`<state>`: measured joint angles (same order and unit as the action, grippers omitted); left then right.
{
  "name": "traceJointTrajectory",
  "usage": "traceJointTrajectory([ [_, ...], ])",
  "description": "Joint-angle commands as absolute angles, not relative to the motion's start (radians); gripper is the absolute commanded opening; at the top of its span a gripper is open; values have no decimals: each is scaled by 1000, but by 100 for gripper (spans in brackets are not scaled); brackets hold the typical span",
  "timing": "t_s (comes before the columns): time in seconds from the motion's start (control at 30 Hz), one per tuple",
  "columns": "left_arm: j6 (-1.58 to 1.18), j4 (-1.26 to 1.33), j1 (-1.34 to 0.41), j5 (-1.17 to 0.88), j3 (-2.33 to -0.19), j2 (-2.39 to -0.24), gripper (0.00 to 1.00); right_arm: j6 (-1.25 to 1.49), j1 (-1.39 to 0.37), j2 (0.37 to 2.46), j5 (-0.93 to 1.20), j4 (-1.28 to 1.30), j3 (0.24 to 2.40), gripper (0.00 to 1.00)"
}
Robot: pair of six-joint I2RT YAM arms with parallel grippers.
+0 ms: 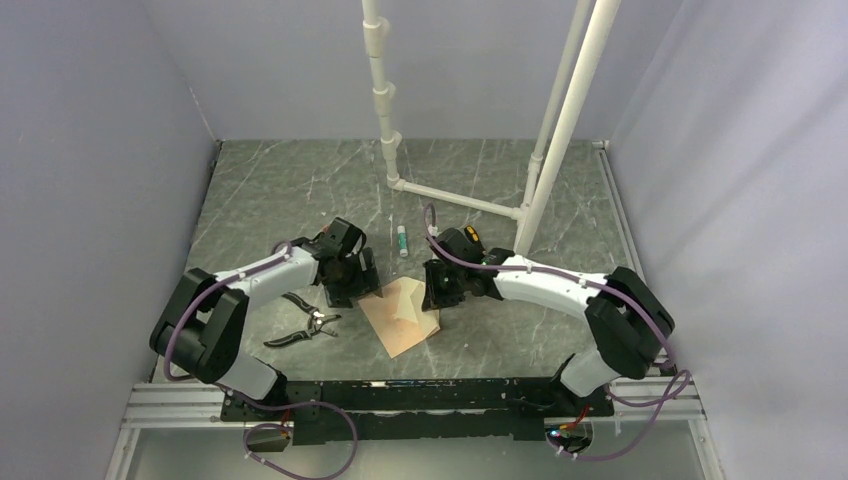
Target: Place the letter into the envelope and seal it
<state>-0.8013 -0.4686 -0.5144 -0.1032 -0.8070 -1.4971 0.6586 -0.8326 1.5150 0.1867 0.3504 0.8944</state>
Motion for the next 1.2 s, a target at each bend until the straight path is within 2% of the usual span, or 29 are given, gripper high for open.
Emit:
traceJointTrajectory([
  [0.0, -839, -634, -512, -79, -854, -1444, 84, 651, -832, 1544, 139, 342, 951, 0],
  [0.33, -980, -577, -512, -191, -721, -1367, 78, 519, -761, 1625, 155, 357, 1020, 0],
  [0.6, -1007, -510, -512, -248, -700, -1425, 77, 394, -750, 1682, 221, 338, 1014, 0],
  [1.17, -1068, -429, -512, -272, -682, -1522, 74, 493, -806, 1661, 289, 144, 885, 0],
])
